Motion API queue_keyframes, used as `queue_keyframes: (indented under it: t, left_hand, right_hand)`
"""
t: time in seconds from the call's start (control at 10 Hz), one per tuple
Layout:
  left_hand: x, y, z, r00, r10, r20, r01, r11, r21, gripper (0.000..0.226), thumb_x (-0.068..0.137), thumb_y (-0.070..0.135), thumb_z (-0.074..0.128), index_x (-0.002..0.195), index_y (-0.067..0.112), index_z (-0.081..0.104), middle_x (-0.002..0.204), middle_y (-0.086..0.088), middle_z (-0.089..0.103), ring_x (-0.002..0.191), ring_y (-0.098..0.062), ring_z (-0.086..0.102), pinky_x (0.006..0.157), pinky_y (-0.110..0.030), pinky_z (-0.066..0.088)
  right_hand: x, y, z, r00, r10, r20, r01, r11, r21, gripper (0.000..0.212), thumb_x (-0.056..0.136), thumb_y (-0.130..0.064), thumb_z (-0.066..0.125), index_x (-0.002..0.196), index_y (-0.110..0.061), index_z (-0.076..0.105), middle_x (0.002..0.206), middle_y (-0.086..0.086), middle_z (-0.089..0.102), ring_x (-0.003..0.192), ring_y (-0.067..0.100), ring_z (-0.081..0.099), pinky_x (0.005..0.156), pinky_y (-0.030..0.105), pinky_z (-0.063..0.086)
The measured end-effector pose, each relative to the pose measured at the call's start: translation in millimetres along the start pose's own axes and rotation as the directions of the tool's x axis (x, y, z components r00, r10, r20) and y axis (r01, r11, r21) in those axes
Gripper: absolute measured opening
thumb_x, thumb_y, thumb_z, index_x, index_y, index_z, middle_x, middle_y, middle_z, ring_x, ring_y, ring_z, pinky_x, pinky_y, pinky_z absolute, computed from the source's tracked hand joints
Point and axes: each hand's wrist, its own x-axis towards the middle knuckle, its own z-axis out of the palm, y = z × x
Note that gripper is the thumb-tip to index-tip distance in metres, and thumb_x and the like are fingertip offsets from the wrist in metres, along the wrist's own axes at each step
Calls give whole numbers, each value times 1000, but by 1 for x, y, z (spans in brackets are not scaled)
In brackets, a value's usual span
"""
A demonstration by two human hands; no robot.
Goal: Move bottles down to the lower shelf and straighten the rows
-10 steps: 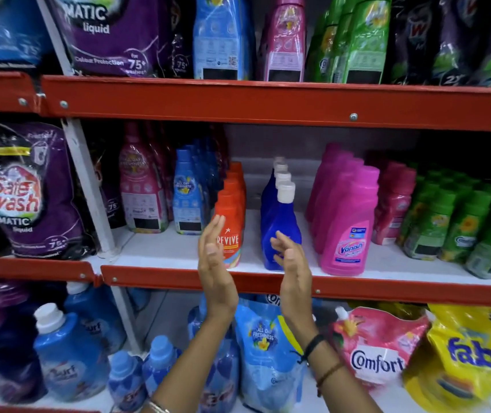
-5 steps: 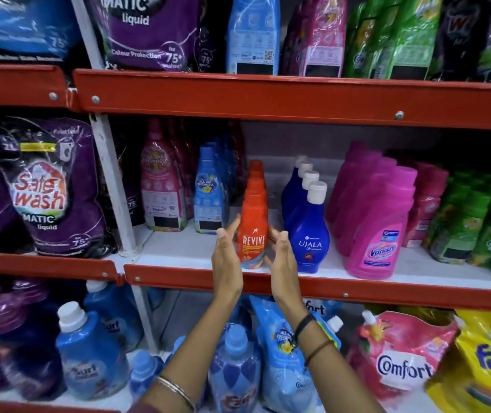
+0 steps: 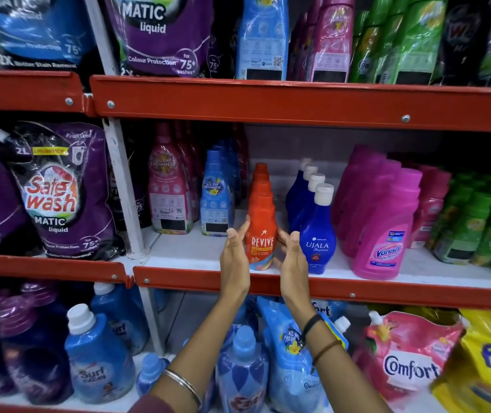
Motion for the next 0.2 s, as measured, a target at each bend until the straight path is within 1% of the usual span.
queue_keyframes:
  t: [0.1,0.2]
  left_hand:
    - [-4,-1,1,999,34,-5,-33,997,70,47,94,63,14,123,50,49,139,5,51,123,-2,51,110,-33,42]
    - [-6,13,4,979,205,4,-201,954,225,50,95,65,16,131,47,45,148,6,43,128,13,36,102,0,27]
  right_hand:
    - [-6,-13,-3,999,23,-27,-23,1000,18,72,81,-76,34,124,-24,58,131,1,62,118,9,60,104,40,49]
    - [-22,-16,-19,995,-37,-97,46,995,93,47,99,-42,35,126,-11,57,126,5,63,113,7,62,94,28,54]
